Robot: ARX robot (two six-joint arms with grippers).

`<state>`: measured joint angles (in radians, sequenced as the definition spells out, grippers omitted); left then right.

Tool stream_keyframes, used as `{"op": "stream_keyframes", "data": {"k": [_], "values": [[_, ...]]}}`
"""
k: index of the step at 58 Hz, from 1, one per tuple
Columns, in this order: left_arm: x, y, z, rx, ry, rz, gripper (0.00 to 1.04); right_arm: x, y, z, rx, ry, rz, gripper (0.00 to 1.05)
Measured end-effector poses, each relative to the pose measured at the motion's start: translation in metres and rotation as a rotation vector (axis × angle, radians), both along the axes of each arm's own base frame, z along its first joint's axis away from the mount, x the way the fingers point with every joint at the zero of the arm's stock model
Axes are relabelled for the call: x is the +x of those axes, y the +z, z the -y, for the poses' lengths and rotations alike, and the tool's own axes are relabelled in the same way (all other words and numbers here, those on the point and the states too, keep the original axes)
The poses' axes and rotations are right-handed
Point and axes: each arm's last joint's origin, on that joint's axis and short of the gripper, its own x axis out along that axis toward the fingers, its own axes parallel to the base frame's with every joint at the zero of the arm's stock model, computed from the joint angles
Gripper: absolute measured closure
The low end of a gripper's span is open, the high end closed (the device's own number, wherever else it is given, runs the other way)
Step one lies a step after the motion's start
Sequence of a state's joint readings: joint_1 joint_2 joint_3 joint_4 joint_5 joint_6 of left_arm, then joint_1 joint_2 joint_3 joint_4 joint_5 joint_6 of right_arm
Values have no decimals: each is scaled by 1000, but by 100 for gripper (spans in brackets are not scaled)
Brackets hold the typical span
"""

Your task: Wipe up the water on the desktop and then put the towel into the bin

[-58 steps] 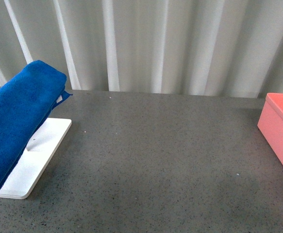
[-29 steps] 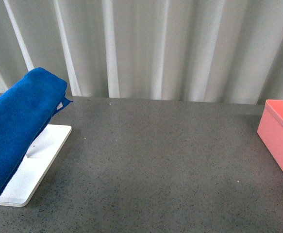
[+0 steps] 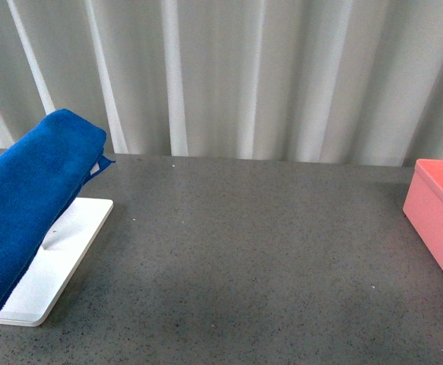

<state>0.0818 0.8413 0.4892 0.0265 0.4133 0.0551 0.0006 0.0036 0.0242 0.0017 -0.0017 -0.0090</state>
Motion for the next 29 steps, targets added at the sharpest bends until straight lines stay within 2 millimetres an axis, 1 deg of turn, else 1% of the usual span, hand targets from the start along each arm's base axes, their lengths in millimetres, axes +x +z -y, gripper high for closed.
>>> {"op": "stream_keyframes", "data": {"k": [4,5,7,8,10,12,15,16,18,19,24,29], "values": [[32,19,4,19,27,41,7,0,0,0,0,0,0,7],[36,20,5,23,27,42,7,0,0,0,0,0,0,7],[52,24,9,40,26,36,7,0,0,0,0,0,0,7],[56,25,10,41,26,33,7,0,0,0,0,0,0,7],[71,27,14,51,26,10,7,0,0,0,0,0,0,7],[83,27,17,60,12,-12,7,0,0,0,0,0,0,7],[111,25,24,79,10,-64,7,0,0,0,0,0,0,7],[115,24,25,83,5,-74,7,0,0,0,0,0,0,7],[130,21,29,98,-10,-109,7,0,0,0,0,0,0,7],[133,20,29,104,-12,-122,7,0,0,0,0,0,0,7],[161,14,35,166,-13,-172,7,0,0,0,0,0,0,7],[181,11,37,217,-9,-204,7,0,0,0,0,0,0,7]]}}
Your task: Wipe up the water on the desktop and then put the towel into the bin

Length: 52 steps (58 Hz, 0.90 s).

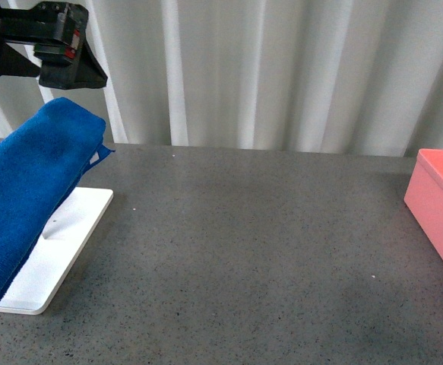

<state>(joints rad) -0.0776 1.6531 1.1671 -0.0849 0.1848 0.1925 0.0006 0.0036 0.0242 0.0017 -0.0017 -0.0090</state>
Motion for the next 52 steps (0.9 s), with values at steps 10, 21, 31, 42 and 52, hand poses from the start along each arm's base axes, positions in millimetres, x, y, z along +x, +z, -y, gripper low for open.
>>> {"op": "stream_keyframes", "data": {"k": [10,21,31,42,52], "values": [[26,-5,-6,66,0,-64,7,0,0,0,0,0,0,7],[43,-19,-24,117,35,-164,7,0,0,0,0,0,0,7],[56,-34,-29,190,64,-180,7,0,0,0,0,0,0,7],[75,-32,-21,238,85,-135,7,0,0,0,0,0,0,7],[88,-41,-15,252,94,-157,7,0,0,0,0,0,0,7]]}}
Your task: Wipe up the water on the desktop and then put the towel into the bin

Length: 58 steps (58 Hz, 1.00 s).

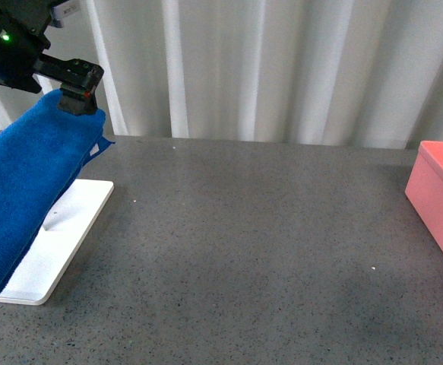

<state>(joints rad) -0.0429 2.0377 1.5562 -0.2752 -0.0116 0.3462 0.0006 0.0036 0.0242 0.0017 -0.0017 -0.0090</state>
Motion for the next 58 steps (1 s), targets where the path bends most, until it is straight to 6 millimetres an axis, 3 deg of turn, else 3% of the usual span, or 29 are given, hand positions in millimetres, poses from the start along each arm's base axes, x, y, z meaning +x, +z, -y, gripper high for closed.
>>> {"op": "stream_keyframes", "data": {"k": [26,45,58], "values": [[30,-36,-8,44,48,-37,7,0,0,0,0,0,0,7],[28,-47,-8,91,18,-25,7,0,0,0,0,0,0,7],[23,-51,-10,119,4,-9,38,0,0,0,0,0,0,7]]}}
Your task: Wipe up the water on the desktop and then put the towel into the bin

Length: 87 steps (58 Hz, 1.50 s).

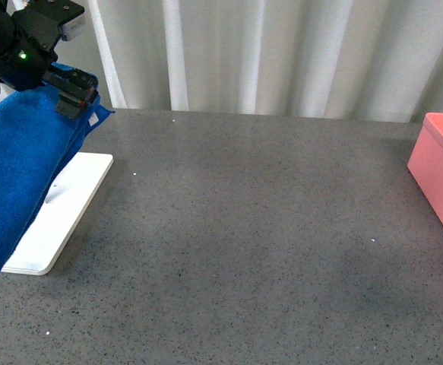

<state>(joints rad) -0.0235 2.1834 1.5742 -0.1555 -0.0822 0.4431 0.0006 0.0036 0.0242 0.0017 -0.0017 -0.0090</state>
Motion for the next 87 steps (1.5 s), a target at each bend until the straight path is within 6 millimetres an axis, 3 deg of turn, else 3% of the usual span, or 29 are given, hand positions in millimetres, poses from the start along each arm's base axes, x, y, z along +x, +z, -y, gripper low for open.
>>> {"op": "stream_keyframes", "data": {"k": [11,20,30,41,51,68,79,87], "values": [[-5,-4,0,-11,-19,-1,80,0,0,0,0,0,0,7],[-8,-10,3,-10,-27,-14,101,0,0,0,0,0,0,7],[-9,-7,-2,-22,-29,-9,101,0,0,0,0,0,0,7],[-16,11,-16,-75,-41,-14,101,0,0,0,0,0,0,7],[-30,59,-35,-175,-36,58,101,0,0,0,0,0,0,7],[-69,170,-52,-414,-92,269,101,0,0,0,0,0,0,7],[-92,217,-48,-571,-173,359,101,0,0,0,0,0,0,7],[-111,240,-31,-732,-303,401,101,0,0,0,0,0,0,7]]}}
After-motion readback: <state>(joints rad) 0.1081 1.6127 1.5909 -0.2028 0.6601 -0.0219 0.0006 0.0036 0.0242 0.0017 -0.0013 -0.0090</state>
